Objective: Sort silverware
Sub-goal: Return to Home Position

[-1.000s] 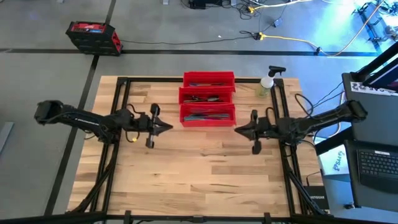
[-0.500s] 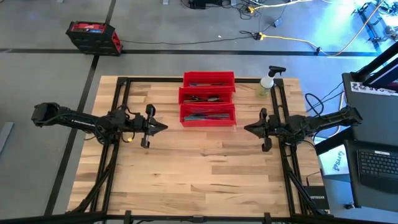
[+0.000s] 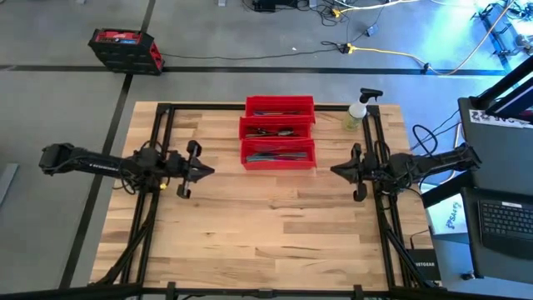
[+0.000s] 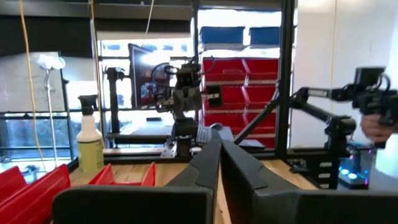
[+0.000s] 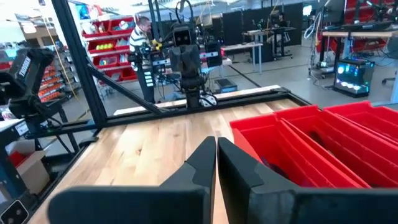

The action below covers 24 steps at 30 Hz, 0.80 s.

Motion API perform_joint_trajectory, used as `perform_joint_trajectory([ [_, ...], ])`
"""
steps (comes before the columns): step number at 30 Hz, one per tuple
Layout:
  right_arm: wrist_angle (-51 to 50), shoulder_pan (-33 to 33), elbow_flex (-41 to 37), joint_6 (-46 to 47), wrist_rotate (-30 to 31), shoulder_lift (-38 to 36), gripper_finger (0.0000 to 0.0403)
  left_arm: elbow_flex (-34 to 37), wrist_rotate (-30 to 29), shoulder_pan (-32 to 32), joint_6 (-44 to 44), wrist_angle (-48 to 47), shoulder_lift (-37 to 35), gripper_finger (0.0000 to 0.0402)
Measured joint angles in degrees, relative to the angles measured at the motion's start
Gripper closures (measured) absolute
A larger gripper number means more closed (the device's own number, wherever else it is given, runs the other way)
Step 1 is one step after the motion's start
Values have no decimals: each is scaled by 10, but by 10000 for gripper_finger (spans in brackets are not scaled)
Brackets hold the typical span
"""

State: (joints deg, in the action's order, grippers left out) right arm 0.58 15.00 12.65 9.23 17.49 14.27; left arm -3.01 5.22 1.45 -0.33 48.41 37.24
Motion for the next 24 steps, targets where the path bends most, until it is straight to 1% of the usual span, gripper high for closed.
perform_joint_trajectory([
  [6,150,0,-94,3,-2,-13,403,14,27,28,-18,-28,-39,402],
  [9,182,0,-120,7,-5,-23,403,19,45,44,-15,-28,-47,402],
  [14,162,0,-122,5,-5,-39,403,20,109,95,-36,-34,-45,402],
  [18,141,0,-122,-1,-9,-68,403,20,127,126,-37,-30,-46,402],
  [20,99,0,-115,7,-13,-89,403,20,148,141,-38,-38,-47,402],
  [22,34,0,-94,12,-13,-117,403,20,167,152,-41,-63,-47,402],
  [24,-32,0,-75,23,-13,-143,403,24,172,159,-41,-79,-52,402],
])
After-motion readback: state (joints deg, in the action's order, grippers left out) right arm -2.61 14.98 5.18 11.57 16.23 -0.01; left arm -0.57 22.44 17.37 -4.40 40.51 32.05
